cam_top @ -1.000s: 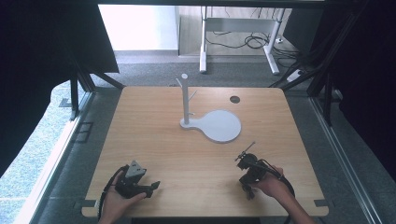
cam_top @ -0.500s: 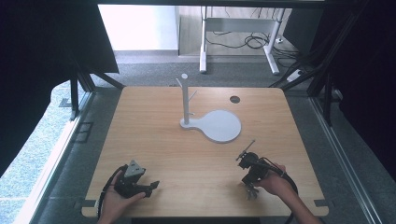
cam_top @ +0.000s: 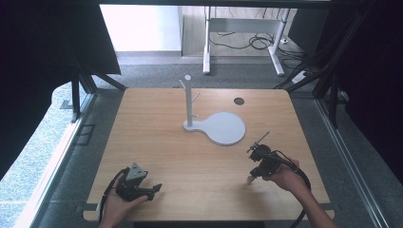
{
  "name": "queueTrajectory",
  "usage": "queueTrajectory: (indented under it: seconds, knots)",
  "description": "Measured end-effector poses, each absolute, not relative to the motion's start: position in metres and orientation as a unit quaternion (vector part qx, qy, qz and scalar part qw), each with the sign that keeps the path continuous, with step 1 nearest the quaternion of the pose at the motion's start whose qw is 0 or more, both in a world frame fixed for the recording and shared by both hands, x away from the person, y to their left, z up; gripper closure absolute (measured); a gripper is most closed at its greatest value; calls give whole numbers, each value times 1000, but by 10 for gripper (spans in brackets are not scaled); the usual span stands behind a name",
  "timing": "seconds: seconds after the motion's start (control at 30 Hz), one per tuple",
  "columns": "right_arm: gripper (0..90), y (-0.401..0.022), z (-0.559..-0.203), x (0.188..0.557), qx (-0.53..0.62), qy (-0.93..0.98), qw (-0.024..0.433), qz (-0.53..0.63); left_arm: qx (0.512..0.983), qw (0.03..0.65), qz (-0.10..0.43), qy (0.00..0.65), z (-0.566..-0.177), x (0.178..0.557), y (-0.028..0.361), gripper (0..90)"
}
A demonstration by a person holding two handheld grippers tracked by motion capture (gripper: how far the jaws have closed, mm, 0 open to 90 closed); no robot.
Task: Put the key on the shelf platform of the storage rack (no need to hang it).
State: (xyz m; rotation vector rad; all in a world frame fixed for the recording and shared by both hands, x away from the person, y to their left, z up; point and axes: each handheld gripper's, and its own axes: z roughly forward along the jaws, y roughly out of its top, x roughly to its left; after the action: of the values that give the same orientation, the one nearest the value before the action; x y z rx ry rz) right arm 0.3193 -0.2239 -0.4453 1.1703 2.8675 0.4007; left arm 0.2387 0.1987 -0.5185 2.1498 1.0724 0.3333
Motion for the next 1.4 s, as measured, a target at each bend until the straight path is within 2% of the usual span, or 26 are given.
queueTrajectory:
  seconds: [0.67, 1.4]
  knots:
    - [896, -226, -430, 339, 380, 915, 1, 133, 829, 352, 130, 414, -518, 239, 200, 265]
    - [896, -210, -409, 366, 374, 918, 18, 133, 829, 352, 130, 415, -517, 239, 200, 265]
